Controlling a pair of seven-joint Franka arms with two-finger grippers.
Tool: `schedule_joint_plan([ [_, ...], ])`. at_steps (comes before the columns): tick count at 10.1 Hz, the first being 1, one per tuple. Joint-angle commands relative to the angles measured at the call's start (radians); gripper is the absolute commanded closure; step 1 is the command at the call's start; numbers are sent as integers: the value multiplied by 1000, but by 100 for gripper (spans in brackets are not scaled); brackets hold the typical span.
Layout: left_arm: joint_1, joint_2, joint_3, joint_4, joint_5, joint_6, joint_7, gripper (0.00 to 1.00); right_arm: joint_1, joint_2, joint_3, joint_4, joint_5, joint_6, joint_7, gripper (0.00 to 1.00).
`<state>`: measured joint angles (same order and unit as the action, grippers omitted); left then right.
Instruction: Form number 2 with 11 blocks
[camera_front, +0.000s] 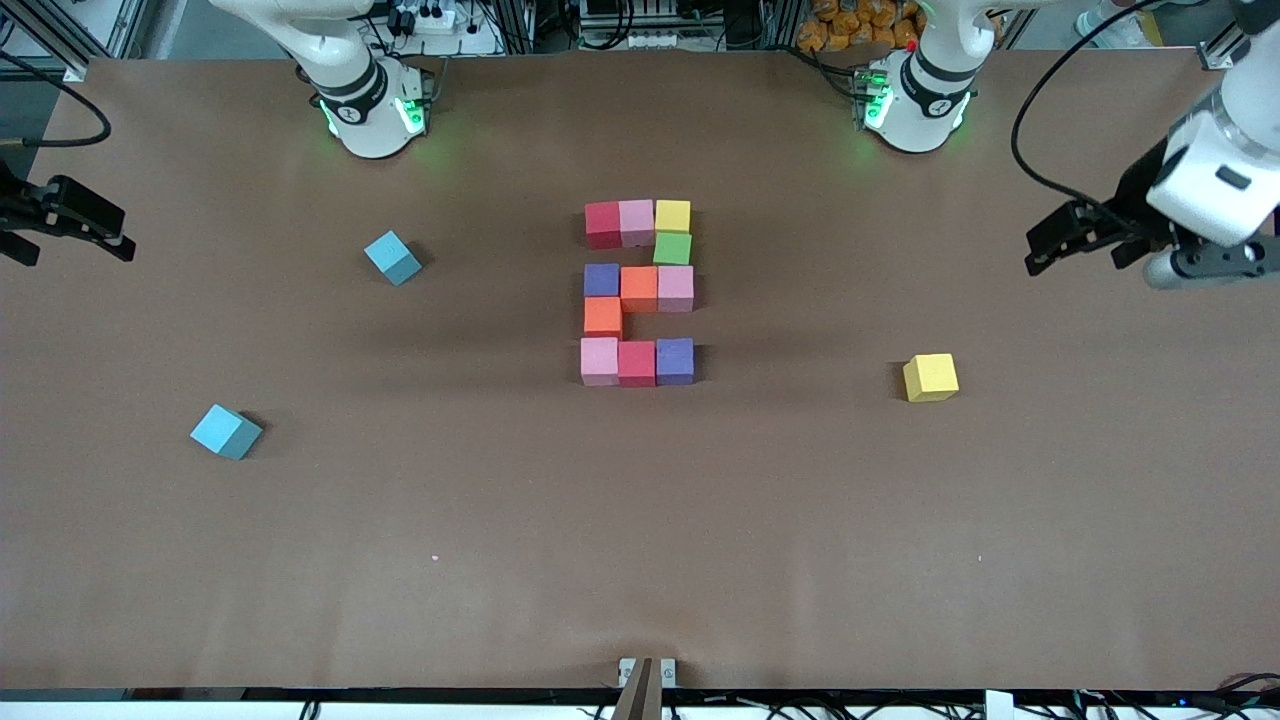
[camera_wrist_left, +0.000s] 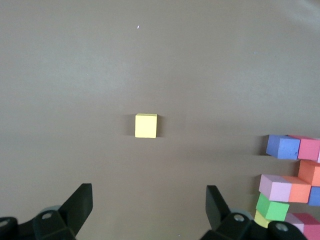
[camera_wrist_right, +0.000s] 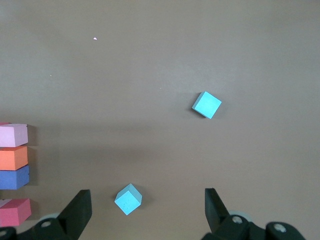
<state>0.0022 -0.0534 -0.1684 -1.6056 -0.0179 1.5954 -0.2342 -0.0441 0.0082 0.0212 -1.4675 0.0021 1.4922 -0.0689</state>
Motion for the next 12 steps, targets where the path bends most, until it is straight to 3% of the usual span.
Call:
schedule_joint_plan([
  [1, 27, -71, -19, -30, 24, -29, 47, 0, -16, -17, -1, 7, -5, -18, -14, 0],
  [3, 16, -53, 7, 27, 24, -43, 50, 0, -46, -7, -1, 6, 12, -15, -14, 0],
  [5, -65, -1, 125, 96, 27, -67, 50, 0, -82, 12, -3, 6, 122, 6, -52, 0],
  [6, -92, 29, 162, 148, 27, -104, 50, 0, -80, 22, -3, 4, 124, 31, -52, 0],
  [12, -82, 38, 136, 156, 36, -136, 82, 0, -91, 41, -1, -4, 121, 82, -42, 0],
])
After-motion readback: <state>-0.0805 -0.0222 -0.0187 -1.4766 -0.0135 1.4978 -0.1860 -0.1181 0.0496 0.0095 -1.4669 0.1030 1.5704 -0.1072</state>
